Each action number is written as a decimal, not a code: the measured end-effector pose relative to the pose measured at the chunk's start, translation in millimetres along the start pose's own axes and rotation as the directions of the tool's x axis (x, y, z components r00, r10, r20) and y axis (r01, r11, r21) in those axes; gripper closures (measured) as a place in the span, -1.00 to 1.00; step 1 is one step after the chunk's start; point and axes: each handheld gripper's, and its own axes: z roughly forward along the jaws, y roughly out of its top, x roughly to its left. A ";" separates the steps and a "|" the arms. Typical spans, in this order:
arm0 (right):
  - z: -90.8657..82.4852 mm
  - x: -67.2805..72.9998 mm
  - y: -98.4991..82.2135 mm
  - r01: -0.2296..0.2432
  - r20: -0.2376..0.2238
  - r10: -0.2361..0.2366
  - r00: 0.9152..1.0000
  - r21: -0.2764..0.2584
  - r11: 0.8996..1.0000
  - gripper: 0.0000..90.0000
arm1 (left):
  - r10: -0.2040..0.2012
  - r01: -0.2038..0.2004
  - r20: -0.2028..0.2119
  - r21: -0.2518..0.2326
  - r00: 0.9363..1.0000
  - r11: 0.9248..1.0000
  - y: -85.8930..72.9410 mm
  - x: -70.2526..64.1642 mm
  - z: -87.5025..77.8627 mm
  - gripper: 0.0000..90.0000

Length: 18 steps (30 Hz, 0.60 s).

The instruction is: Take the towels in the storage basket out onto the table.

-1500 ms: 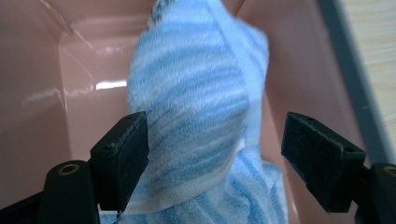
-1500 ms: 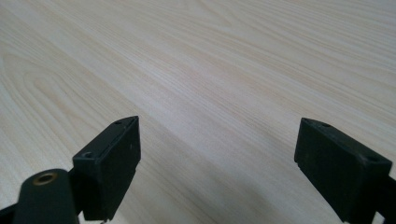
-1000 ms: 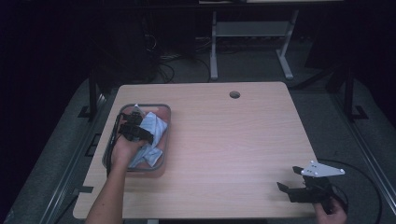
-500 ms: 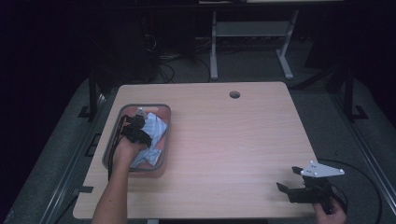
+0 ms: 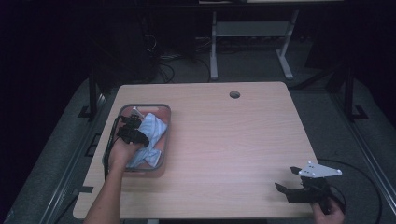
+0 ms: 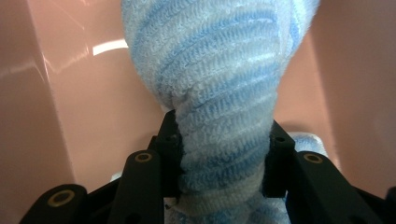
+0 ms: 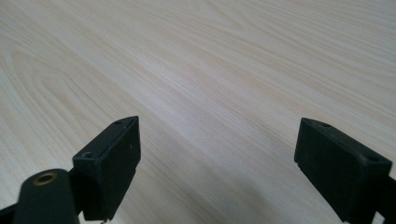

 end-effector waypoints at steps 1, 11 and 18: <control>0.0 0.0 0.0 0.000 0.000 0.000 1.000 0.000 1.000 -0.69 | 0.000 0.000 0.000 0.000 1.000 1.000 0.0 0.0 0.0 0.33; -1.3 1.9 1.3 0.009 0.003 -0.009 1.000 -0.006 1.000 -0.69 | 0.001 0.015 0.115 -0.138 0.993 0.990 -13.2 1.8 -34.4 0.33; -0.2 1.8 1.4 0.002 0.001 -0.002 1.000 -0.004 1.000 -0.69 | -0.006 0.042 0.172 -0.202 0.985 0.978 -20.4 9.4 -54.4 0.32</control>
